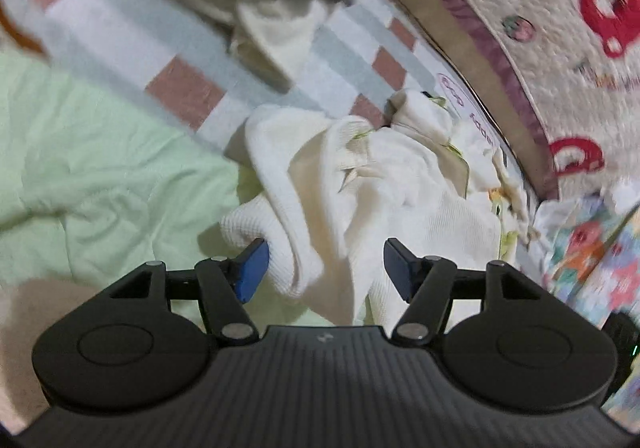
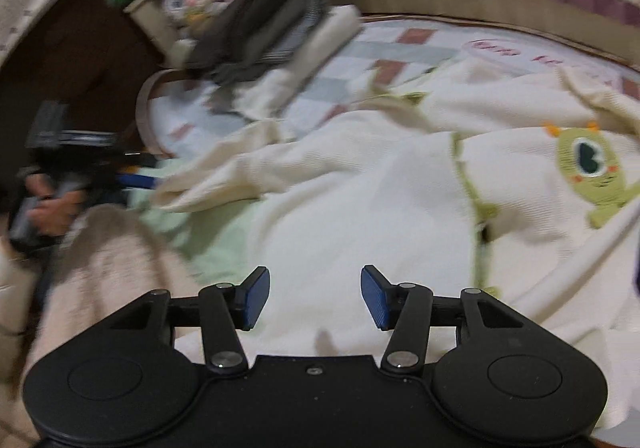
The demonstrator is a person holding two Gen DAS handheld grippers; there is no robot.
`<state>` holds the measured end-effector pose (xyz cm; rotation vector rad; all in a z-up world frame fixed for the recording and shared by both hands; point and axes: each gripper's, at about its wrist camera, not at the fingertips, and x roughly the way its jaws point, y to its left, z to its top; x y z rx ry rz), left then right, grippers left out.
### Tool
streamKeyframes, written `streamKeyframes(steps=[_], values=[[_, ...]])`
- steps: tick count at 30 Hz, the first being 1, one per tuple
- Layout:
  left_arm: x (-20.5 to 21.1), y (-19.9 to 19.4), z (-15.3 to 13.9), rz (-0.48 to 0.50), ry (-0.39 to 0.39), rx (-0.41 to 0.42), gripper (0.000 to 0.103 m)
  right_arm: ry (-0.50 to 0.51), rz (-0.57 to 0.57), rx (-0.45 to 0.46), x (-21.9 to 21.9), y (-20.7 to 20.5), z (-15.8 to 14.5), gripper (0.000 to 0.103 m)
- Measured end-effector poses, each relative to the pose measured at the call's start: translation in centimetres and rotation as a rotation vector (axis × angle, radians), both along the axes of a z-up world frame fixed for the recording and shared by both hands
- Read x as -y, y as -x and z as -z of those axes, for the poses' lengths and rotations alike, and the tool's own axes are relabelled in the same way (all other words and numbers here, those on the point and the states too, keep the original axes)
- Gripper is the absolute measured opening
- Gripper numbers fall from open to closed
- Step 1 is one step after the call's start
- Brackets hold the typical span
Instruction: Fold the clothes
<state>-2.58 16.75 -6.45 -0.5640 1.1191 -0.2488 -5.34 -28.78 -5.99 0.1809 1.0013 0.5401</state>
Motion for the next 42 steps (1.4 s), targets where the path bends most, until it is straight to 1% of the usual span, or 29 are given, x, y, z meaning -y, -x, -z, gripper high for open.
streamKeyframes(steps=[4,6,8,10,12,13,14,15,16,17,18,20,23,25,26,28,29,31,32,34,35,36,38,40,42], values=[[2.6,-0.6,-2.7,0.065,-0.162,0.138,0.063,0.103,0.033,0.057,0.6,-0.3,-0.1,0.056],[4.4,-1.8,-3.1,0.109,-0.167,0.168,0.065,0.158,0.064,0.091,1.5,-0.7,-0.7,0.056],[6.4,-3.2,-3.5,0.157,-0.160,0.191,0.065,0.209,0.094,0.102,2.6,-1.5,-1.7,0.056],[8.3,-4.8,-3.6,0.207,-0.149,0.210,0.066,0.304,0.026,0.118,2.5,-2.9,-3.3,0.056],[10.3,-7.5,-3.1,0.232,-0.130,0.200,0.066,0.406,-0.059,0.139,2.2,-4.4,-5.0,0.055],[11.1,-8.9,-2.7,0.223,-0.118,0.174,0.066,0.457,-0.102,0.150,2.1,-5.1,-5.9,0.052],[11.7,-10.3,-2.2,0.200,-0.104,0.135,0.066,0.510,-0.170,0.150,1.2,-5.9,-6.7,0.045],[12.6,-11.8,-1.9,0.172,-0.081,0.086,0.064,0.553,-0.231,0.137,0.2,-6.7,-7.4,0.036],[13.4,-13.0,-1.8,0.164,-0.051,0.069,0.064,0.589,-0.281,0.119,-0.9,-7.5,-7.9,0.029],[14.1,-14.0,-1.7,0.172,-0.020,0.078,0.065,0.610,-0.325,0.104,-2.0,-8.3,-8.4,0.019],[14.9,-14.9,-1.6,0.175,-0.009,0.086,0.065,0.615,-0.358,0.093,-3.1,-9.0,-8.6,0.019],[16.2,-16.2,-0.9,0.157,-0.049,0.092,0.064,0.615,-0.387,0.077,-4.5,-11.2,-8.4,0.019],[16.8,-17.4,1.4,0.112,-0.098,0.142,0.064,0.608,-0.337,0.064,-5.2,-15.0,-6.3,0.020],[16.2,-17.7,3.3,0.085,-0.130,0.178,0.065,0.606,-0.296,0.043,-5.5,-17.2,-4.8,0.004],[15.8,-17.8,4.3,0.079,-0.139,0.178,0.065,0.607,-0.278,0.017,-5.5,-18.0,-4.0,0.001],[14.8,-18.2,6.3,0.077,-0.148,0.155,0.065,0.611,-0.267,-0.016,-5.6,-19.3,-3.0,0.001],[14.3,-18.5,7.1,0.080,-0.124,0.132,0.064,0.602,-0.259,-0.020,-5.6,-20.0,-2.8,0.001],[13.9,-19.1,7.7,0.099,-0.043,0.095,0.065,0.574,-0.208,-0.040,-5.3,-21.8,-2.1,0.004],[14.0,-19.3,7.7,0.111,-0.029,0.101,0.065,0.559,-0.178,-0.051,-5.2,-22.7,-1.7,0.007],[14.5,-19.2,7.5,0.143,-0.025,0.114,0.065,0.529,-0.119,-0.074,-4.9,-24.6,-1.1,0.009],[14.7,-19.1,7.7,0.158,-0.018,0.109,0.065,0.514,-0.096,-0.085,-4.8,-25.5,-0.7,0.013],[14.8,-19.0,7.8,0.174,-0.011,0.104,0.065,0.499,-0.076,-0.097,-4.7,-26.3,-0.2,0.023],[15.1,-18.7,8.2,0.200,0.006,0.090,0.065,0.477,-0.054,-0.111,-4.9,-27.8,0.7,0.036],[15.3,-18.6,8.3,0.217,-0.012,0.091,0.065,0.456,-0.049,-0.121,-5.5,-28.7,1.4,0.036],[15.5,-18.5,8.3,0.231,-0.050,0.106,0.065,0.437,-0.078,-0.130,-6.3,-29.2,2.1,0.038]])
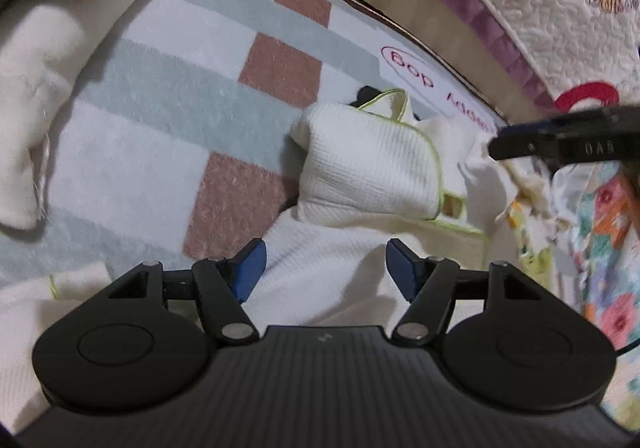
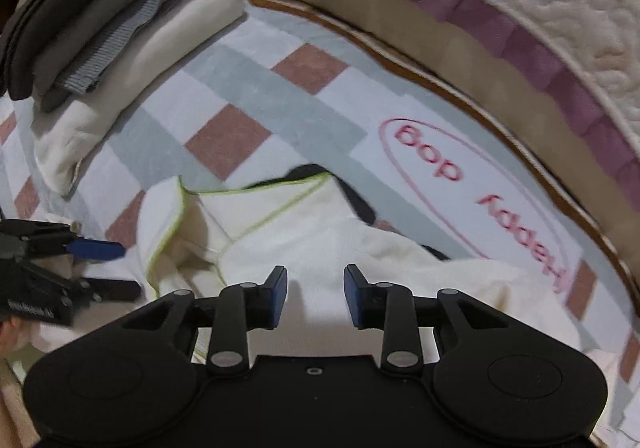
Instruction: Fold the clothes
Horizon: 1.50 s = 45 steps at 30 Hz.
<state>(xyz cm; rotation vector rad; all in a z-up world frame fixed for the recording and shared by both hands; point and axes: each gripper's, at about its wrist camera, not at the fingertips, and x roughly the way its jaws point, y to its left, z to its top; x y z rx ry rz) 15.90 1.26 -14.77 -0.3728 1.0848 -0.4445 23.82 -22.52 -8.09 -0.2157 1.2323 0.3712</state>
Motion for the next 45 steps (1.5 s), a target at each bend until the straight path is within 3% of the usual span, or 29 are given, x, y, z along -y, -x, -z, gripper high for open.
streamKeyframes(steps=[3,5,8,11,12,14,19,23,26,29,31,32,36,40,43,44,45], values=[[0.0,0.1,-0.3,0.005,-0.072,0.043,0.064,0.012,-0.103,0.003,-2.2,0.2,1.0,0.052],[0.0,0.0,-0.2,0.025,-0.097,0.042,0.062,0.082,-0.217,0.028,-3.9,0.9,2.0,0.065],[-0.1,0.0,0.3,0.040,-0.102,0.020,0.062,0.205,-0.310,0.038,-5.4,1.6,4.1,0.068],[-0.2,0.1,0.3,0.061,-0.086,0.013,0.062,0.254,-0.239,0.014,-4.8,0.6,5.3,0.064],[-0.3,0.1,0.4,0.068,-0.068,0.005,0.062,0.227,-0.189,0.016,-4.1,0.1,5.0,0.039],[-0.6,0.0,0.5,0.069,-0.040,-0.001,0.062,0.178,-0.100,0.019,-2.8,-0.9,4.2,0.004],[-0.7,-0.1,0.8,0.071,-0.004,-0.001,0.063,0.118,0.038,0.129,-0.6,-1.7,1.1,0.003],[-0.3,0.1,0.8,0.087,-0.017,0.005,0.065,0.131,0.071,0.206,0.7,-1.0,-0.9,0.003],[-0.3,0.1,0.7,0.084,-0.012,0.011,0.066,0.084,0.110,0.245,1.9,-0.1,-2.6,0.003],[-0.5,0.0,0.6,0.060,-0.008,0.023,0.062,0.004,0.116,0.199,2.4,1.9,-2.8,0.003],[-0.7,0.0,0.4,0.057,-0.011,0.047,0.052,-0.044,0.107,0.098,2.2,3.6,-1.9,0.003],[-0.7,0.1,0.2,0.061,-0.016,0.056,0.041,-0.055,0.092,0.043,2.0,4.7,-1.3,0.003],[-0.4,0.2,-0.2,0.084,-0.022,0.078,0.037,-0.001,-0.020,-0.061,0.8,7.8,0.9,0.003],[0.0,0.4,-0.2,0.069,-0.052,0.098,0.037,0.095,-0.141,-0.049,0.0,8.3,1.6,0.003],[-0.1,0.6,-1.2,0.002,-0.128,0.204,0.037,0.137,-0.187,-0.019,-0.9,7.4,1.5,0.007],[-0.1,0.7,-1.6,0.002,-0.148,0.238,0.037,0.132,-0.189,-0.002,-1.2,7.1,1.2,0.010],[-0.3,0.7,-1.8,0.001,-0.140,0.248,0.037,0.128,-0.190,0.014,-1.5,6.8,1.0,0.024]])
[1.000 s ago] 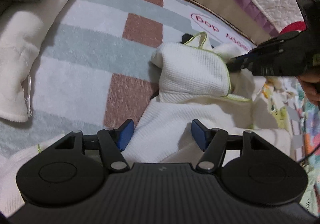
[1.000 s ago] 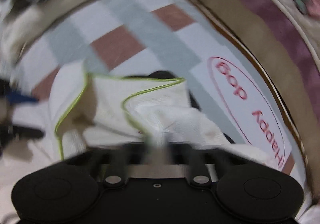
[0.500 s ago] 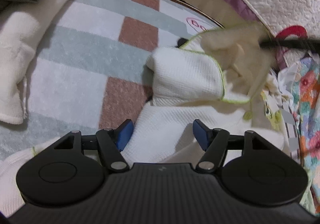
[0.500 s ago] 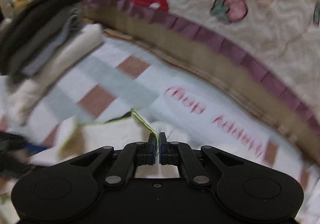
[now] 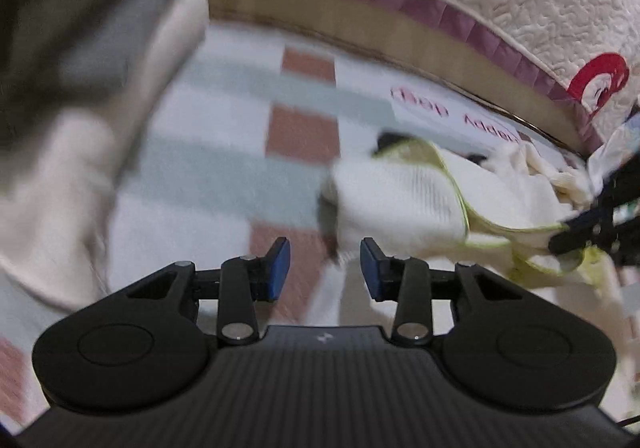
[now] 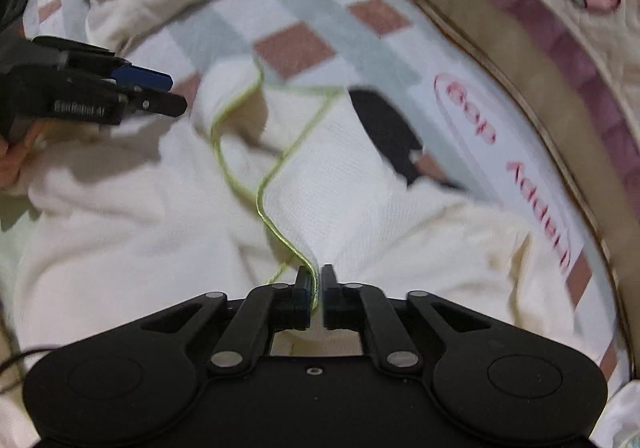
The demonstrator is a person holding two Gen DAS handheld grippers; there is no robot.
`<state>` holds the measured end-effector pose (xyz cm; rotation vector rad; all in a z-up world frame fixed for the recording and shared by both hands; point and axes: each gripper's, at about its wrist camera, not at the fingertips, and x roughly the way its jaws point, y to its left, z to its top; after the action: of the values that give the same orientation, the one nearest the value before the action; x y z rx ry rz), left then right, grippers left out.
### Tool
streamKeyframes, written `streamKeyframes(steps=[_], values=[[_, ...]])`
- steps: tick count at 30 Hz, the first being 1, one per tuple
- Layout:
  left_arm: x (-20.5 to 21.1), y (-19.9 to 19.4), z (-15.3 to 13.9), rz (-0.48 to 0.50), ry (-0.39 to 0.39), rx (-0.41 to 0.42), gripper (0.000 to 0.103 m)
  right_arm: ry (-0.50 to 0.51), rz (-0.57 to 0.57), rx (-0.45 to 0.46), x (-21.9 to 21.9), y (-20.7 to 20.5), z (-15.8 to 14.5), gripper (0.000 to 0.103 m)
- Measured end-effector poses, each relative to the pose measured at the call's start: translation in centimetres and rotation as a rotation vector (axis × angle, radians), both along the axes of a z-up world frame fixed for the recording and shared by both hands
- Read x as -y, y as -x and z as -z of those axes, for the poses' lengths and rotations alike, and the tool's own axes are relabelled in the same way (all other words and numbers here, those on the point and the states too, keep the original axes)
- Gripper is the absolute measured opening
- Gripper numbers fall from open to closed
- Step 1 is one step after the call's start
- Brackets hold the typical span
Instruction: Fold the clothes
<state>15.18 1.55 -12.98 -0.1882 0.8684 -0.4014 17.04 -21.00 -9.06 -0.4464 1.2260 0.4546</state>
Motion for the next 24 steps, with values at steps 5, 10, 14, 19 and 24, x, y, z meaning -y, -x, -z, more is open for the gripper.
streamKeyframes(steps=[5,10,14,19,24], values=[[-0.8,-0.7,0.6,0.017,0.118,-0.089,0.037,0.015,0.023,0.032,-1.2,-2.6,0.6,0.058],[-0.2,-0.8,1.2,0.024,0.147,-0.107,0.039,-0.004,0.208,-0.063,-0.3,-5.7,4.2,0.061],[1.1,-1.3,1.2,0.053,0.113,-0.095,0.042,-0.042,0.323,-0.093,0.9,-7.0,5.5,0.009],[1.8,-2.4,1.8,0.065,0.132,-0.161,0.064,-0.187,0.407,0.008,3.6,-5.8,2.0,0.004],[2.5,-3.7,2.9,0.079,0.160,-0.208,0.065,-0.237,0.426,0.102,5.6,-3.5,-1.1,0.004]])
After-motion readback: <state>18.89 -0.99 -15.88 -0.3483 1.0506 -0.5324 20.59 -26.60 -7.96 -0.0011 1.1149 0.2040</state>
